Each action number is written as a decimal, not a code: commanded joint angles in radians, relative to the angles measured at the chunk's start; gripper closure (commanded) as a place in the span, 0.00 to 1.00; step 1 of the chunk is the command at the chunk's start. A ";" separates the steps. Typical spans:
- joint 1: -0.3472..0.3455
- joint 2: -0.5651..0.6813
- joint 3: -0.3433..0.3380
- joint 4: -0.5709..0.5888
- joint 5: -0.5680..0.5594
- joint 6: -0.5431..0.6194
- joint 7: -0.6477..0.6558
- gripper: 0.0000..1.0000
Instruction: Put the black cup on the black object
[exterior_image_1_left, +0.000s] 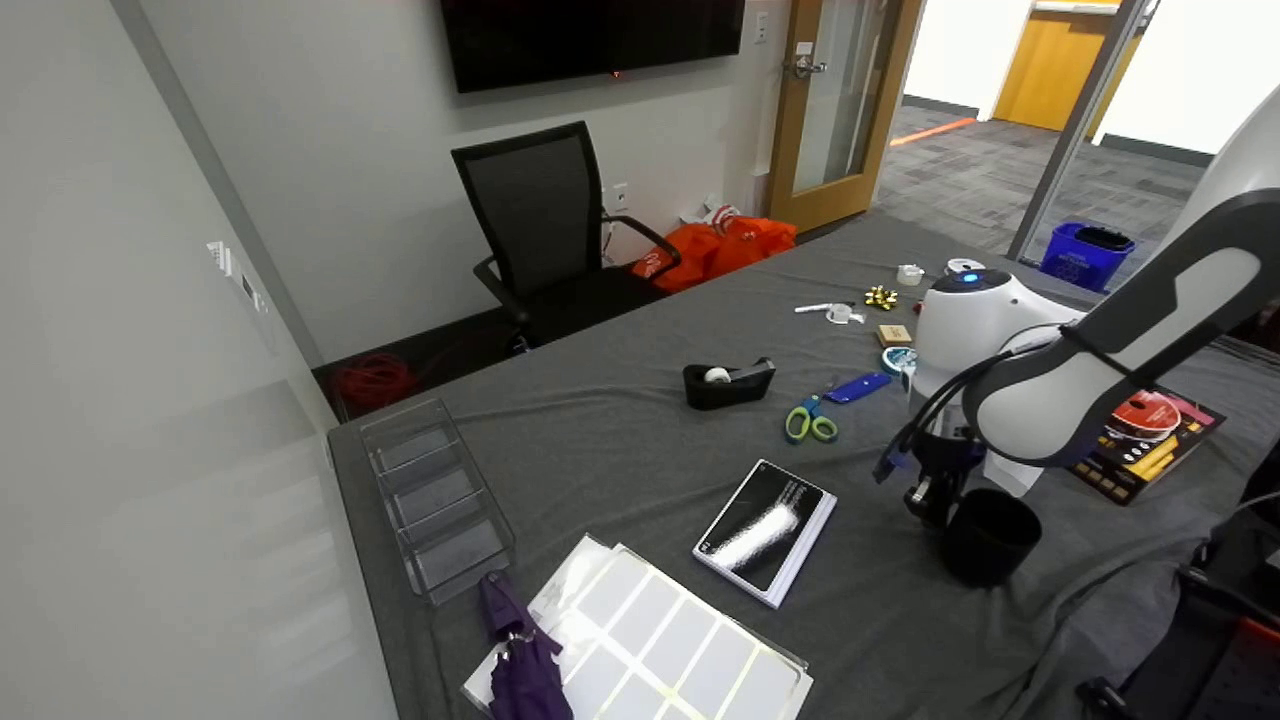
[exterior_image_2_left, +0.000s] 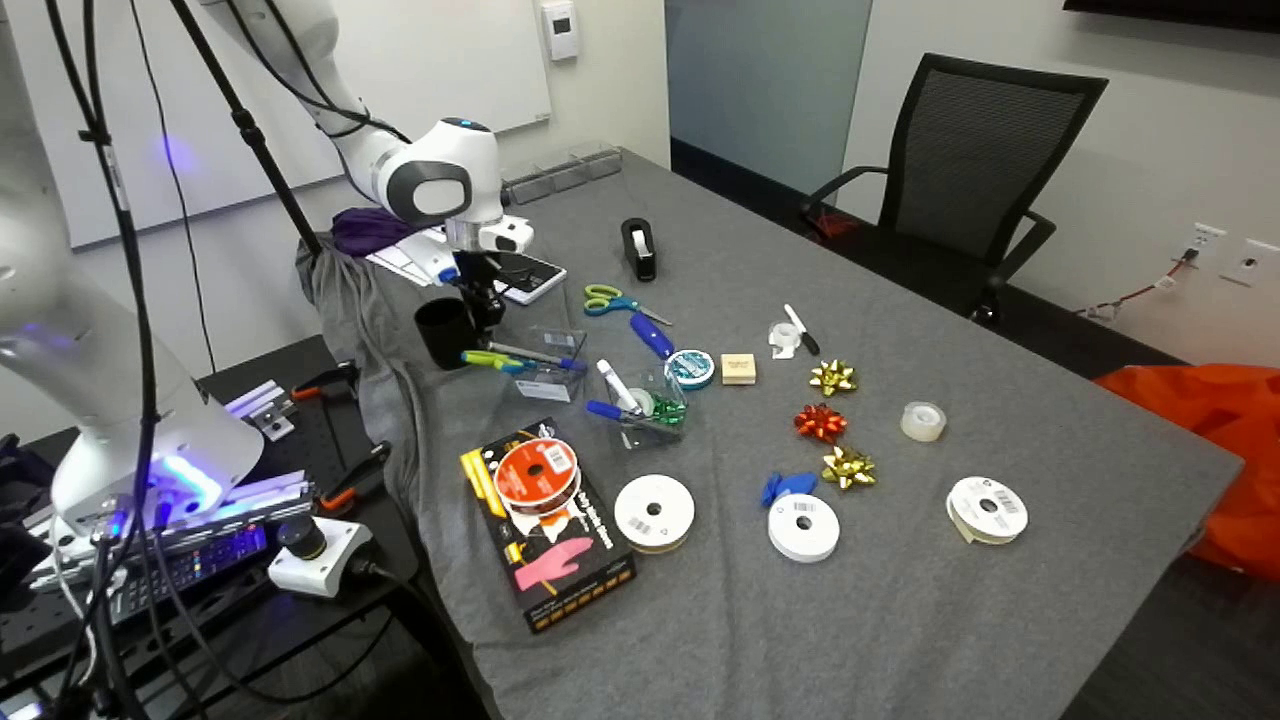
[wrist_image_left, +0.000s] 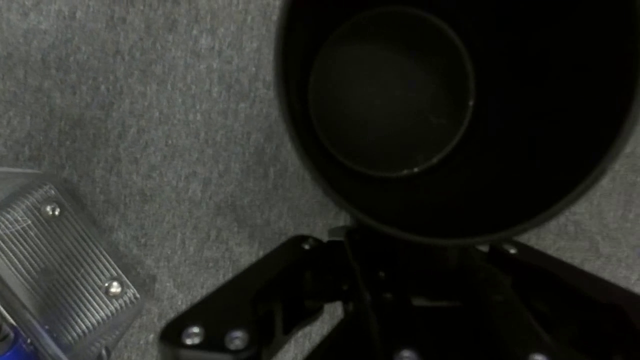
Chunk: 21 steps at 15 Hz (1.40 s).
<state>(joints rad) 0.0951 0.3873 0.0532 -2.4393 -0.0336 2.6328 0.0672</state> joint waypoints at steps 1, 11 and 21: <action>0.001 -0.047 0.005 -0.039 0.020 -0.006 0.015 0.95; 0.053 -0.149 0.021 0.075 0.141 -0.117 0.303 0.95; 0.080 0.036 -0.025 0.356 0.180 -0.181 0.740 0.95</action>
<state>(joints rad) 0.1710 0.3437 0.0437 -2.1836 0.1005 2.5145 0.7344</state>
